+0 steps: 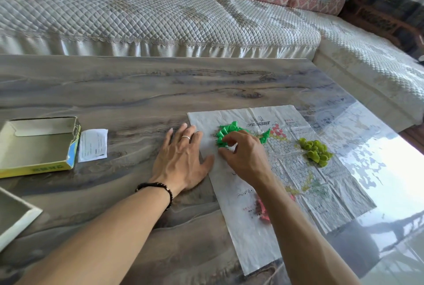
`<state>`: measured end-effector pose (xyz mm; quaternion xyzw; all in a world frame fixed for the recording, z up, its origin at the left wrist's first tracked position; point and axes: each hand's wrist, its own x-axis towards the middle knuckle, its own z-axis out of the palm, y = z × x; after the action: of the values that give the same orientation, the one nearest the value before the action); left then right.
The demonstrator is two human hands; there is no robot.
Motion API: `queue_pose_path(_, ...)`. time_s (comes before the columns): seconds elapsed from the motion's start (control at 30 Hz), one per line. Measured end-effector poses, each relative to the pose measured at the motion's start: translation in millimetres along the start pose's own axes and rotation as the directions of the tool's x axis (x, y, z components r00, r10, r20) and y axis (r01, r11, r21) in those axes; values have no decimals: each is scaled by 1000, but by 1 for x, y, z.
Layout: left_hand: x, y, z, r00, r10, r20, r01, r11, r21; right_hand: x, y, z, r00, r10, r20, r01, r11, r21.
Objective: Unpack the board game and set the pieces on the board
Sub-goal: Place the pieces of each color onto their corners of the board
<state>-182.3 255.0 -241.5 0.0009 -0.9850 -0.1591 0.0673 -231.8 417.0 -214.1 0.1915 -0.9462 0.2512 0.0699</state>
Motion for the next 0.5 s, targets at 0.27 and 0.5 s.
queue_pose_path(0.27, 0, -2, 1, 1000, 9, 5, -9, 1000, -2, -5, -1, -2, 999, 31, 24, -33, 997, 75)
queue_pose_path(0.5, 0, -2, 1, 1000, 7, 5, -7, 1000, -19, -24, 20, -20, 978, 194, -72, -190, 980, 56)
